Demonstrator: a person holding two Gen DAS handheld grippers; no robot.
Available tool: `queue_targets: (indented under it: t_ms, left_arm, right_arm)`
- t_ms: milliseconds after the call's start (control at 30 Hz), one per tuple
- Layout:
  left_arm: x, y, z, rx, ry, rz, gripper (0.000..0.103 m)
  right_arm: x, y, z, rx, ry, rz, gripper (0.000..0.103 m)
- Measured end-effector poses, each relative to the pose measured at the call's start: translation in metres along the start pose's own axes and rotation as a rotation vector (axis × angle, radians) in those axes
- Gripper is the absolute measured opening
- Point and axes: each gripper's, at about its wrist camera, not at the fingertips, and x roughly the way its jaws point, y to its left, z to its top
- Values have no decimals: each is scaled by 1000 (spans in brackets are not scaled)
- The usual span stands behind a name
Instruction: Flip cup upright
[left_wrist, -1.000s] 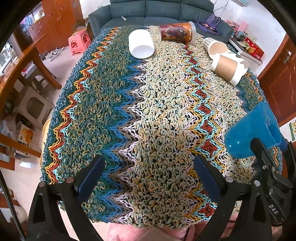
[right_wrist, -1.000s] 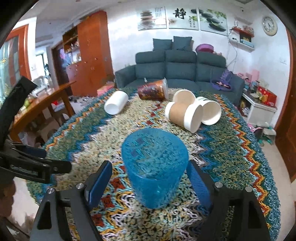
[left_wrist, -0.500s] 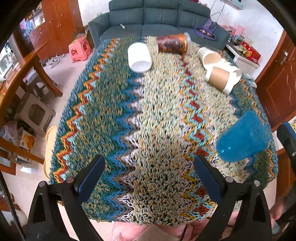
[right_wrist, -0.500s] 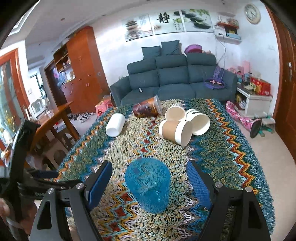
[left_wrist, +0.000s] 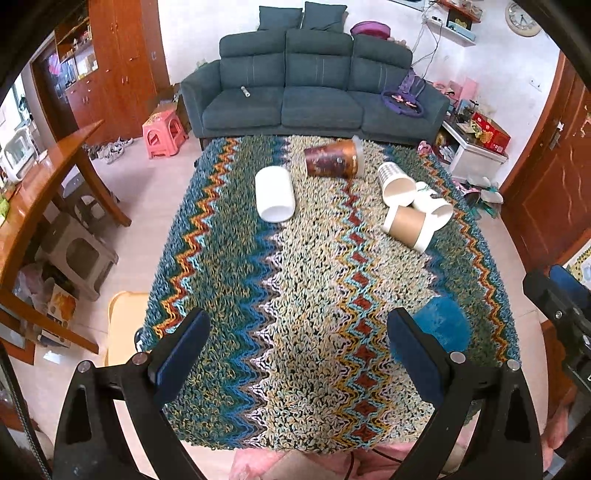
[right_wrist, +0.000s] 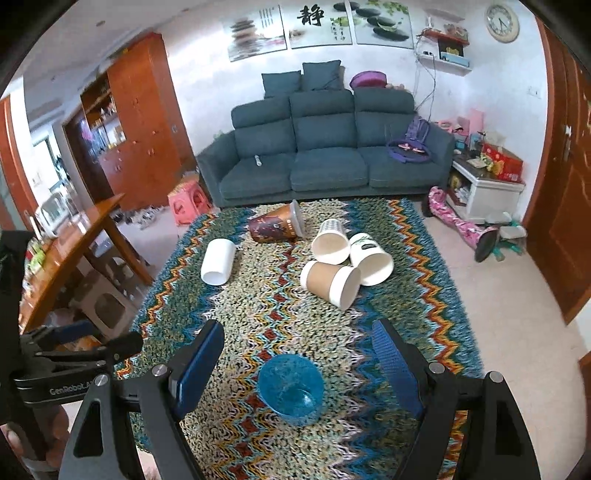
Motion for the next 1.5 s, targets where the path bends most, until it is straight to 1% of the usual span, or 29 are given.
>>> queue_targets:
  t_ms: [167,233,367,467,700,867,1000,1167,1500]
  left_arm:
    - [-13,-7,9,19,-11,6,98]
    - [-17,-11,12,28,-8,3,98]
    - [-24,-15,16,38,-10,10,98]
    - [-30,-18,19,41,-23,21,98]
    - [-38,-18,22,34,-32,29,98]
    - [-41,-17,22,22,-19,15,98]
    - [-44,-18,24,21,-23,17,98]
    - [-49,-16,23,14,-33,24,98]
    - [-55,-17,19,18,-36,14,98]
  right_arm:
    - [-15,4,19,-43,-8,-50,83]
    - [-17,4,24,-50,0,-51,83]
    - [-18,2,34,-42,44,-46,83]
    - [-21,1,38,-36,49,-55,83]
    - [-32,6,44,-50,32,-71,83]
    - [-39,11,46,-62,16,-77,83]
    - [-43,13,46,-65,6,-81,83]
    - [-45,12,46,-57,15,-71,83]
    - [-49,13,45,-56,12,-74,83]
